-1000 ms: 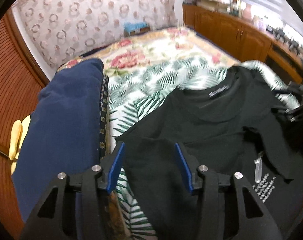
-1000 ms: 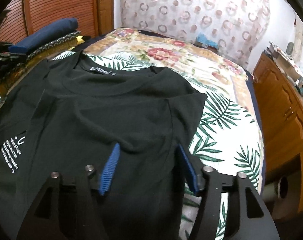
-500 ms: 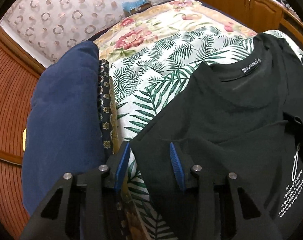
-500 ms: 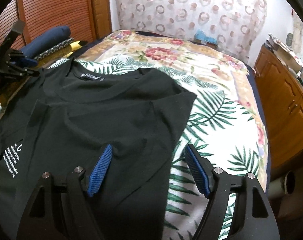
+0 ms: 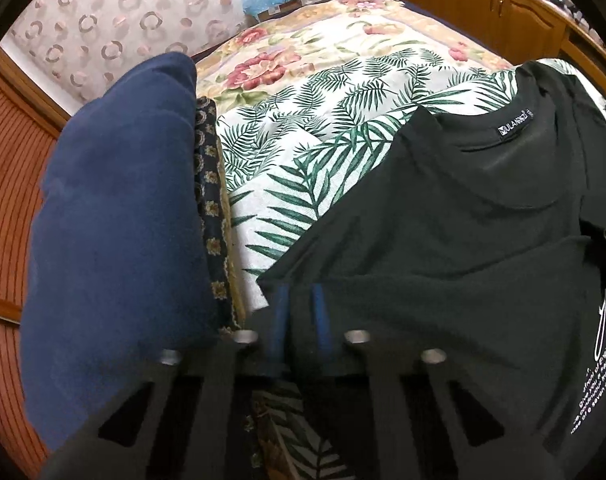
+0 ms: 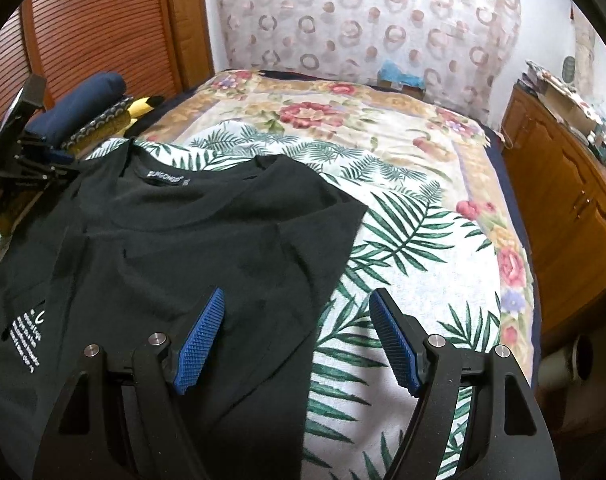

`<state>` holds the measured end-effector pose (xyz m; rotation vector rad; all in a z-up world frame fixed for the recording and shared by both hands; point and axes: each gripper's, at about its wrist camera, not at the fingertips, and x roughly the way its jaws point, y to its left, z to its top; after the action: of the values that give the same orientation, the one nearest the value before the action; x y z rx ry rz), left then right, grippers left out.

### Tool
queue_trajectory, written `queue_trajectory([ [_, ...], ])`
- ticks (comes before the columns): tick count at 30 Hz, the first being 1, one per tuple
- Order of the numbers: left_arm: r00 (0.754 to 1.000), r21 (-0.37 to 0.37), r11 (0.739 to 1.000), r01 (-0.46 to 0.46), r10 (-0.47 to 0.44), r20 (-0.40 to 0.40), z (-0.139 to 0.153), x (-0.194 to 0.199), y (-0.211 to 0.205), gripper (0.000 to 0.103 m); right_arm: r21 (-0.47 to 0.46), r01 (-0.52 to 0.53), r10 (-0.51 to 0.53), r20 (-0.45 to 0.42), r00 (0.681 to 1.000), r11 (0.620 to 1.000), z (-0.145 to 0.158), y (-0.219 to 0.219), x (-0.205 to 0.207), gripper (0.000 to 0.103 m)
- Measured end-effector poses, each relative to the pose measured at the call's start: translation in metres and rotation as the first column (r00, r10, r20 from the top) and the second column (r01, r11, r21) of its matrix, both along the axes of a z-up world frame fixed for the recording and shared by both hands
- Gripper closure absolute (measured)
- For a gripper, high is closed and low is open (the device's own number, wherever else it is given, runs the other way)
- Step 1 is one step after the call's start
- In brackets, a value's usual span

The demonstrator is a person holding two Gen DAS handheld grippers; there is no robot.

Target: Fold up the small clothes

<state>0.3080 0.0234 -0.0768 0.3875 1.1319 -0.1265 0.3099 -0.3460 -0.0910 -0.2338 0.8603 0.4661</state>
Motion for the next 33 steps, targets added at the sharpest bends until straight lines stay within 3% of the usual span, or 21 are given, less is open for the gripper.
queue_trajectory([
  [10, 0.983, -0.126, 0.992, 0.022, 0.001, 0.186, 0.048, -0.035, 0.006, 0.099, -0.014, 0.064, -0.064, -0.018, 0.998, 0.998, -0.006, -0.016, 0.017, 0.026],
  [23, 0.964, -0.207, 0.974, 0.097, -0.040, 0.264, 0.070, -0.068, -0.008, 0.099, 0.003, 0.060, -0.060, -0.054, 0.997, 0.998, -0.010, -0.007, 0.041, 0.028],
  [24, 0.961, -0.214, 0.972, 0.100, -0.040, 0.272, 0.072, -0.071, -0.009, 0.099, -0.003, 0.055, -0.055, -0.053, 0.997, 0.998, -0.010, -0.004, 0.042, 0.032],
  [29, 0.954, -0.248, 0.963, 0.110, -0.032, 0.298, 0.079, -0.087, -0.009, 0.099, -0.013, -0.012, 0.011, -0.058, 0.998, 1.000, -0.007, 0.015, 0.044, 0.082],
  [31, 0.950, -0.257, 0.959, 0.115, -0.030, 0.312, 0.082, -0.096, -0.009, 0.099, -0.026, -0.021, 0.020, -0.043, 0.999, 0.999, -0.005, 0.022, 0.039, 0.095],
  [33, 0.943, -0.266, 0.956, 0.122, -0.028, 0.332, 0.086, -0.107, -0.009, 0.099, 0.011, -0.021, 0.021, -0.014, 1.000, 1.000, 0.003, 0.024, 0.030, 0.097],
])
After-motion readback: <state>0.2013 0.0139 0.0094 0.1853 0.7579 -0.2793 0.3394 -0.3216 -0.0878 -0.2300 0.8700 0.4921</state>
